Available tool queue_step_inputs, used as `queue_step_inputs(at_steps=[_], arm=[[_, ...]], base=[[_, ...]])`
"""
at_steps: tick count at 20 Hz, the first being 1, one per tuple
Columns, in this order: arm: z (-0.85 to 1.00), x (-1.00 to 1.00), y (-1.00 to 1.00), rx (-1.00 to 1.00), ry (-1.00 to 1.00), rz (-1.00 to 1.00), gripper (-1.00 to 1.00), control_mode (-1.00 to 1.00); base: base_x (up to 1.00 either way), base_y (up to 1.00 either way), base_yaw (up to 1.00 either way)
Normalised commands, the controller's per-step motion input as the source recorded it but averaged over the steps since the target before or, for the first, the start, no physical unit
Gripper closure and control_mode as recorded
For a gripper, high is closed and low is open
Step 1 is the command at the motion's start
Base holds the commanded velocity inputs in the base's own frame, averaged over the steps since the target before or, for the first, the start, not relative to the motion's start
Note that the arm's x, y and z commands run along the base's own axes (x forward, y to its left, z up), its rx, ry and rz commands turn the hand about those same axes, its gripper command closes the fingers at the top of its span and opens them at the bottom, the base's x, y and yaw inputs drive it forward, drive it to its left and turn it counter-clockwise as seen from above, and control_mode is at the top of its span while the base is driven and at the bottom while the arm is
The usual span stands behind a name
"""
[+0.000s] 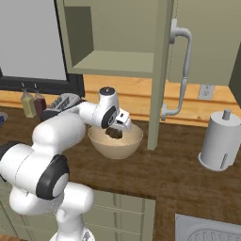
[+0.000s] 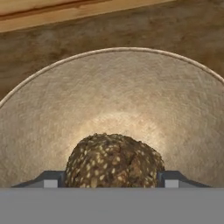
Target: Open the cabinet, pick up the bread from the cabinet and place it in the basket. Then move the basket to the dining counter.
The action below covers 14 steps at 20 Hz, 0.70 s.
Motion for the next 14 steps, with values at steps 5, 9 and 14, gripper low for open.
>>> queue_step_inputs(at_steps=[5,9,14], arm=[[-0.39,0.23,0.00,0.01,0.27,0.00,1.00,-1.00],[-0.43,0.16,0.00,0.00,0.24,0.00,1.00,-1.00],[-0.43,0.06,0.00,0.00,0.13,0.00,1.00,-1.00]], base=[[0.00,0.00,0.00],[0.00,0.00,0.00],[0.00,0.00,0.00]])
